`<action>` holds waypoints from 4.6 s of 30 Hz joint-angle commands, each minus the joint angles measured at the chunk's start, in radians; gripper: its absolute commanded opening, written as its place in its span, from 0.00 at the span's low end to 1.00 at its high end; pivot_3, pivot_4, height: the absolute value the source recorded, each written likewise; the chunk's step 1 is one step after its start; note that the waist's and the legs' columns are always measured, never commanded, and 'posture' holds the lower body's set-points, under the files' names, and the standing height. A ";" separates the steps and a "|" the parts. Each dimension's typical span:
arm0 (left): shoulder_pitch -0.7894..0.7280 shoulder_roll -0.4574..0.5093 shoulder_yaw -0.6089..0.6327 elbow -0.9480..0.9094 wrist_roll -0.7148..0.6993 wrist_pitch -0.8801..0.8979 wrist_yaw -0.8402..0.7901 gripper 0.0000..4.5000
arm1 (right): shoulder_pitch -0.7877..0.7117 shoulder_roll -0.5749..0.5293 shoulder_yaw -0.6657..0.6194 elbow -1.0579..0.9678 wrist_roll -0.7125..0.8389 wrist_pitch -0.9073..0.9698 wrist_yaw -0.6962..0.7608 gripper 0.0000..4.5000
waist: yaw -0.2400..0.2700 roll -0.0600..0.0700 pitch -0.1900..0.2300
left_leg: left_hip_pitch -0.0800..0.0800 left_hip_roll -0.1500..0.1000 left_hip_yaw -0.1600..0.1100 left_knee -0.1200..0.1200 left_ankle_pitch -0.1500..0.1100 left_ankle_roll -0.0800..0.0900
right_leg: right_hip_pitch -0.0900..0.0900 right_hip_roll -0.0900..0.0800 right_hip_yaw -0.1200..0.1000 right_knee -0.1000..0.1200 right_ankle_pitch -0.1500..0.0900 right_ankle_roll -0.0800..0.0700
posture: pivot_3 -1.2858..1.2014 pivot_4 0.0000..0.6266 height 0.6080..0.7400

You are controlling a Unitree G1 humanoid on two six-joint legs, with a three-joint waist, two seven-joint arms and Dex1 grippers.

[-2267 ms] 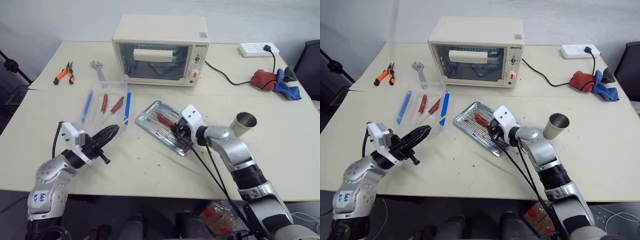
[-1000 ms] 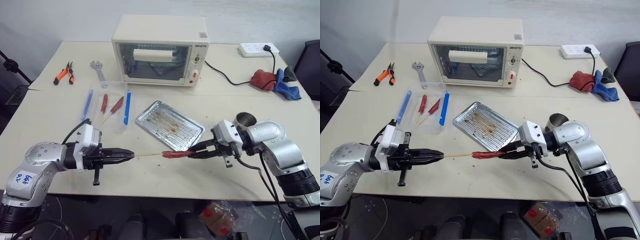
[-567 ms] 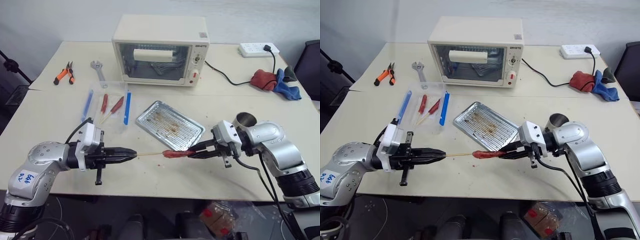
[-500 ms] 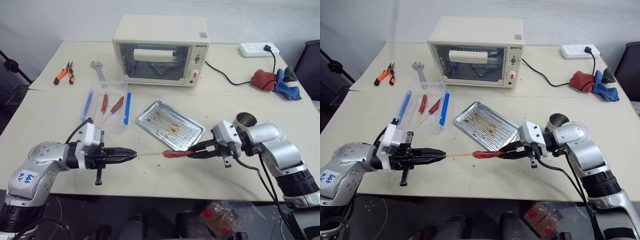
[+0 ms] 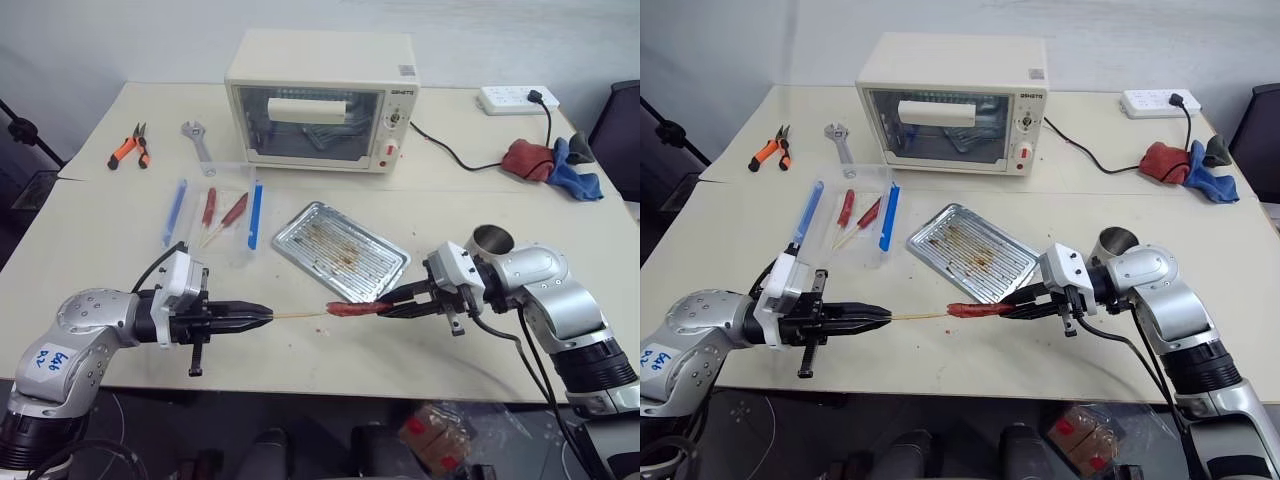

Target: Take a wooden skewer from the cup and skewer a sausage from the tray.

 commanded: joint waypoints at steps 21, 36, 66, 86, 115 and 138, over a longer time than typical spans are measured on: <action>-0.059 -0.014 -0.013 -0.032 -0.039 0.029 0.002 0.00 | 0.008 0.008 -0.022 -0.035 0.020 -0.002 -0.002 0.12 | 0.000 0.000 0.000 | 0.000 0.000 0.000 0.000 0.000 0.000 | 0.000 0.000 0.000 0.001 0.000 0.000 | 0.52 0.24 1.00; -0.104 -0.057 -0.094 -0.007 0.024 0.002 0.033 0.00 | -0.031 0.028 0.007 -0.076 0.010 0.023 -0.003 0.12 | 0.000 0.000 0.000 | 0.000 0.000 0.000 0.001 0.000 0.000 | 0.000 0.000 0.000 0.001 0.000 0.000 | 0.52 0.24 1.00; -0.158 -0.133 -0.148 0.038 0.122 -0.025 0.087 0.00 | -0.056 0.042 0.034 -0.137 -0.043 0.061 -0.045 0.12 | 0.001 0.000 0.000 | 0.000 0.000 0.000 0.002 0.000 0.000 | 0.000 0.001 0.000 0.002 0.000 0.000 | 0.52 0.24 1.00; -0.227 -0.208 -0.231 0.048 0.172 0.013 0.114 0.00 | -0.082 0.082 0.057 -0.177 -0.033 0.115 -0.056 0.12 | 0.001 0.000 0.000 | 0.000 0.000 0.000 0.002 0.000 0.000 | 0.000 0.001 0.000 0.003 0.000 0.000 | 0.52 0.24 1.00; -0.096 -0.308 0.231 0.051 0.111 -0.109 0.508 0.00 | 0.372 0.185 -0.465 -0.383 0.362 0.060 -0.368 0.99 | 0.006 0.000 0.000 | 0.000 0.000 0.000 0.002 0.000 -0.001 | 0.001 0.001 0.000 0.005 0.000 0.001 | 0.52 0.24 1.00; -0.173 -0.249 0.103 0.250 0.298 -0.312 0.518 0.65 | 0.493 0.184 -0.429 -0.459 0.262 -0.070 -0.461 1.00 | 0.013 -0.001 0.000 | 0.003 -0.001 0.002 0.000 0.001 -0.001 | 0.000 0.002 0.000 0.009 0.000 0.001 | 0.52 0.24 1.00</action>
